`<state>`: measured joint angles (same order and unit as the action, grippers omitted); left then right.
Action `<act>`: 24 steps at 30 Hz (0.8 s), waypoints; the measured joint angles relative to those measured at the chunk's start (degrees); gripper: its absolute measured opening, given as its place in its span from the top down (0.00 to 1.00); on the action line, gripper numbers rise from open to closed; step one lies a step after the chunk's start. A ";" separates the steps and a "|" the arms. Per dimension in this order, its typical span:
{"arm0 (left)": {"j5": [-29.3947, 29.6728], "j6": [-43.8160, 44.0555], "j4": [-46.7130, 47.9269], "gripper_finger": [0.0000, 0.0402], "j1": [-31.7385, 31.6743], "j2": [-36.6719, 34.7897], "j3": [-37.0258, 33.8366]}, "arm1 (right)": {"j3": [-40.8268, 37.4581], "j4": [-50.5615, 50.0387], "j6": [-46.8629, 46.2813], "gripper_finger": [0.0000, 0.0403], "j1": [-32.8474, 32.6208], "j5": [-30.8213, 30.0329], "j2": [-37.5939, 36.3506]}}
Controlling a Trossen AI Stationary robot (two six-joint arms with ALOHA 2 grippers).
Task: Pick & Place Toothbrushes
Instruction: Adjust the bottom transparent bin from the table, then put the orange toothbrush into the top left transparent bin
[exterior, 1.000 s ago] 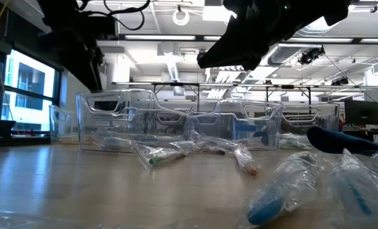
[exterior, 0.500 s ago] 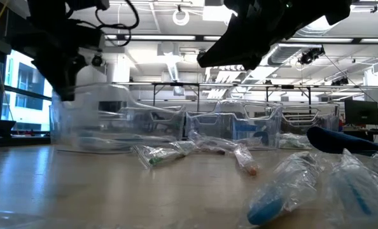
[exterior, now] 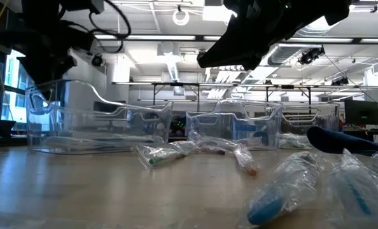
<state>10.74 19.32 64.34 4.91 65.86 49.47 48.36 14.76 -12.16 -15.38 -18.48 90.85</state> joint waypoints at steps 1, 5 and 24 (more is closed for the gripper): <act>0.35 -0.60 -0.52 0.74 0.00 -0.07 0.59 | 0.00 0.00 0.00 0.99 0.00 0.00 0.00; 2.35 -4.34 -2.44 0.74 1.13 -1.62 4.65 | 0.00 0.00 0.35 0.99 0.00 -0.02 0.00; 21.64 -16.11 -24.43 0.74 23.35 -0.51 11.91 | -0.02 -1.78 -2.59 0.99 -1.54 0.75 -0.04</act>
<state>32.38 3.21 39.91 28.25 65.35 61.39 48.34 12.98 -14.76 -16.92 -17.73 90.80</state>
